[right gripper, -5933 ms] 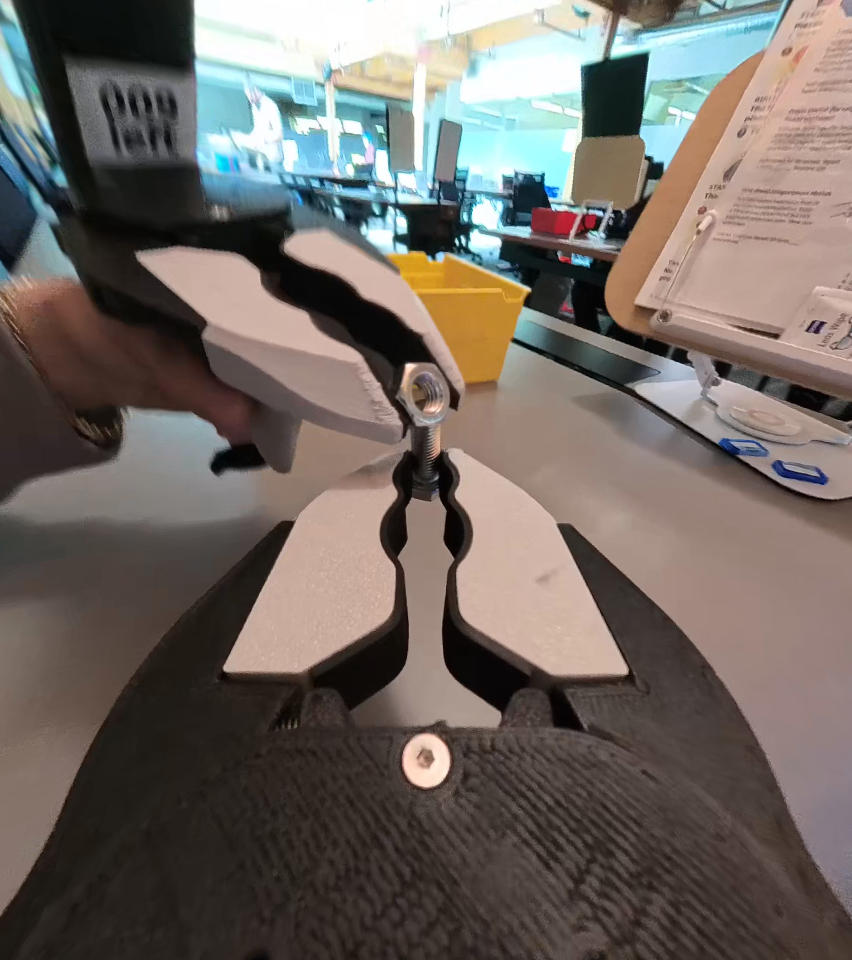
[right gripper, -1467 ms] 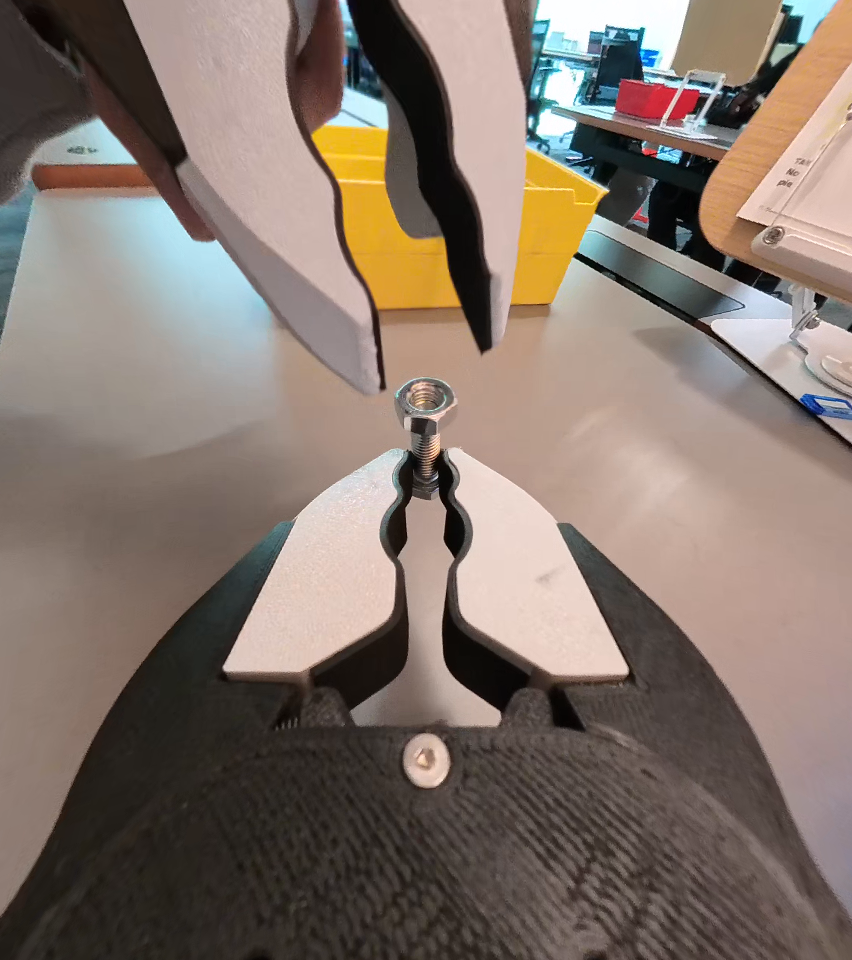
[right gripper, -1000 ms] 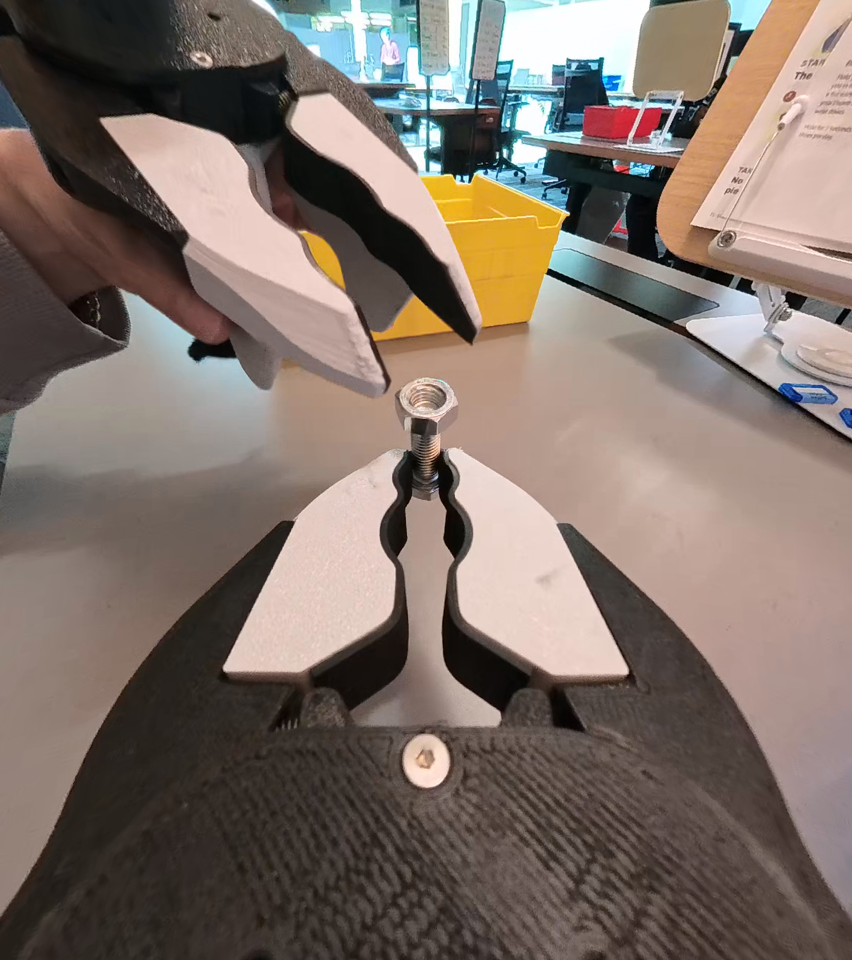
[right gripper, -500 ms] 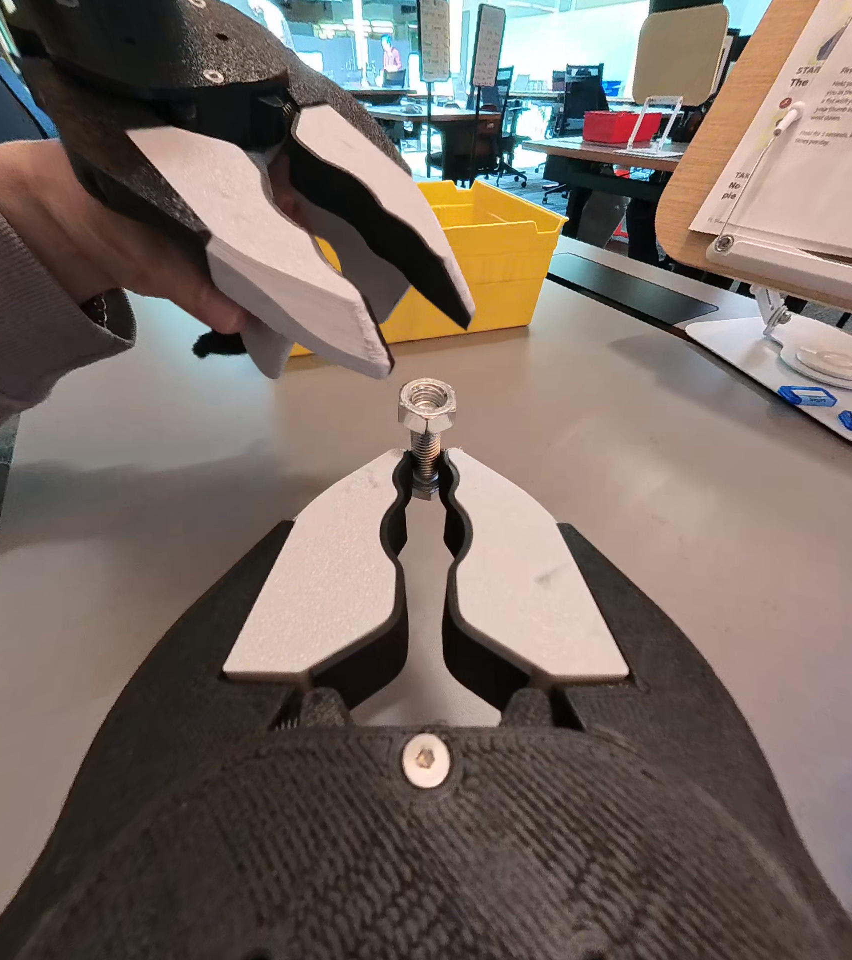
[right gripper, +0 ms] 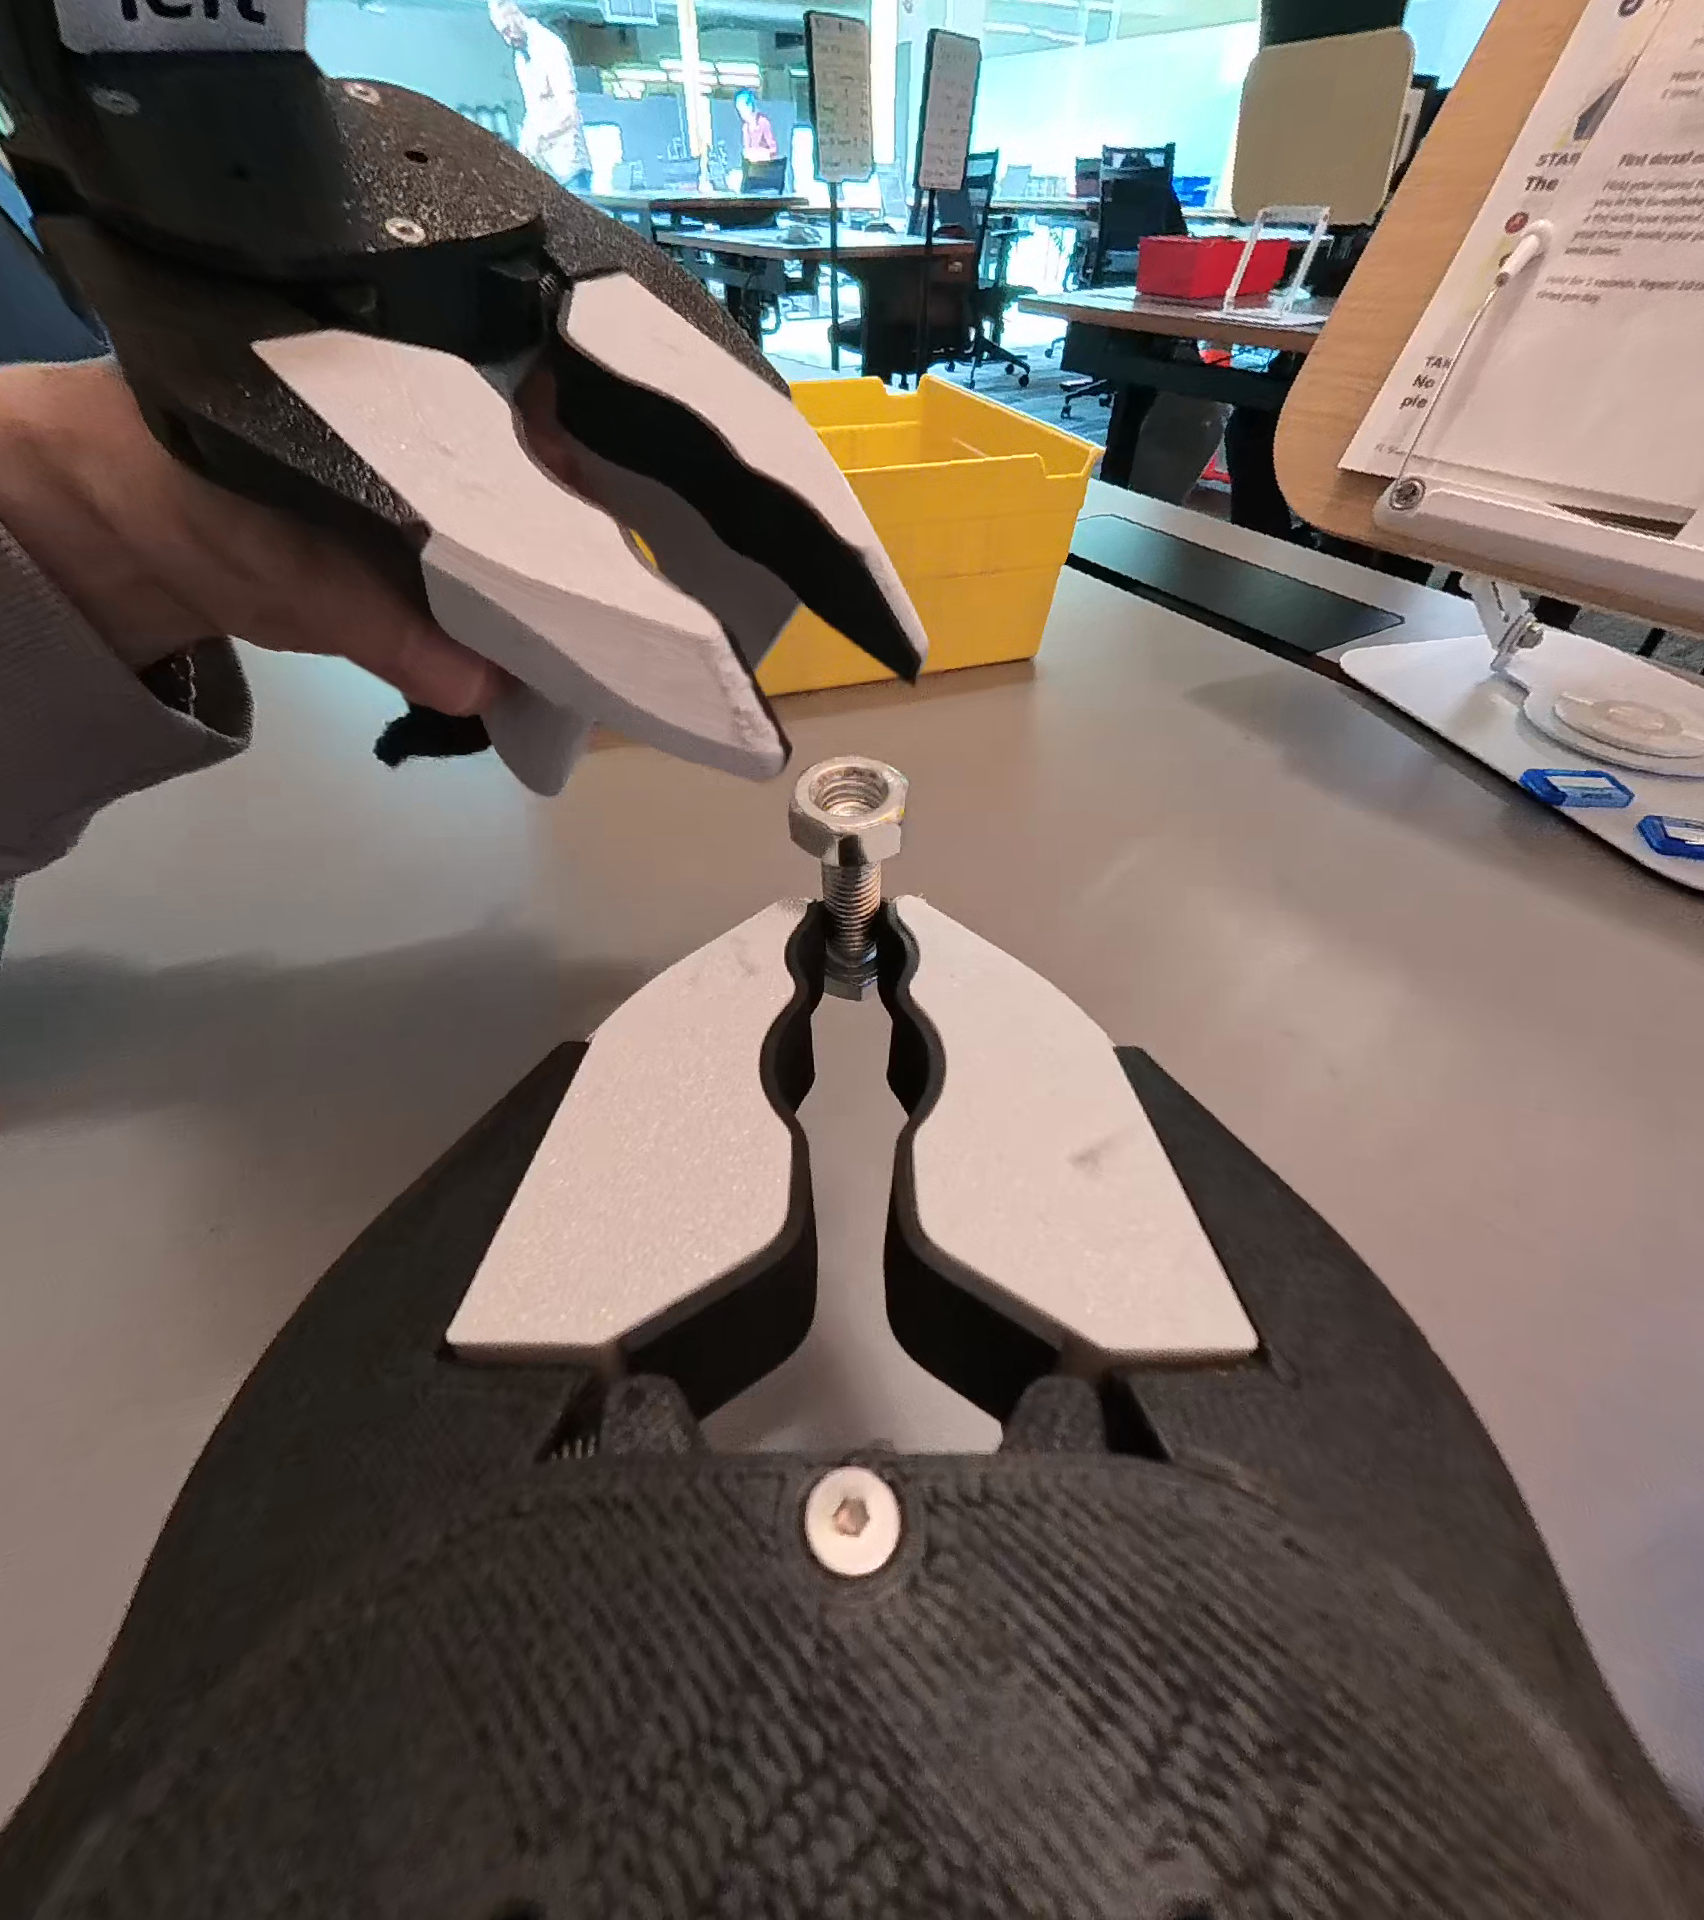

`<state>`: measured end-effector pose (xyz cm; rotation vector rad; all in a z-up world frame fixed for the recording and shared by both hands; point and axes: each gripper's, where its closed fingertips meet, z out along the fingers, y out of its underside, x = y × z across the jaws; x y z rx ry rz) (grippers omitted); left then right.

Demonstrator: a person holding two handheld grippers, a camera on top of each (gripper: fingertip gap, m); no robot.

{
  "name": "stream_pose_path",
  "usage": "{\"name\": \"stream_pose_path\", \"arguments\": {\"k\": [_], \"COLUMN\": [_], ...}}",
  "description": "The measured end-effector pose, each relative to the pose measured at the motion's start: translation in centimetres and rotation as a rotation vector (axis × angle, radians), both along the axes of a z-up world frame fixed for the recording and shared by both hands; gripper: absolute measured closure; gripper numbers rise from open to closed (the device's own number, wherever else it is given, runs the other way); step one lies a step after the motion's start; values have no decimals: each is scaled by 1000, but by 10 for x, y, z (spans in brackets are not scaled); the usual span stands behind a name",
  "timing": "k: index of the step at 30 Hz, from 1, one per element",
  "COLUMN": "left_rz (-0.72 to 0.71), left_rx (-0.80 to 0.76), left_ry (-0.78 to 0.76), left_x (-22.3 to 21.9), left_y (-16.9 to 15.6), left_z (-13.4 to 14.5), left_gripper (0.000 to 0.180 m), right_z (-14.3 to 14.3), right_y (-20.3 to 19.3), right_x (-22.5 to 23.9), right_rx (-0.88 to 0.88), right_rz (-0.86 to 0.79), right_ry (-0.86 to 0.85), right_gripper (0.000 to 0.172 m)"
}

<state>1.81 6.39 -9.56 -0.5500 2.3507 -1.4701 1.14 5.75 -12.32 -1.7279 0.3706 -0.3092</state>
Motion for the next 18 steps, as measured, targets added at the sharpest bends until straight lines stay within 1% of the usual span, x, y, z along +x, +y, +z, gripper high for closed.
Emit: {"name": "stream_pose_path", "arguments": {"k": [4,8,14,18], "left_rz": [-37,-49,-9,-47], "left_rx": [-48,-29,-44,-60], "left_ry": [9,10,9,16], "left_x": [-6,-6,0,-7], "left_y": [-10,-18,-5,-6], "left_z": [6,-3,-1,4], "left_gripper": [147,145,148,147], "right_z": [-2,-1,0,-1], "right_y": [2,4,1,3], "right_x": [-1,-3,-1,-1], "right_rx": [-4,-7,2,12], "right_rz": [5,8,1,6], "right_ry": [2,-1,6,16], "right_gripper": [162,162,162,162]}}
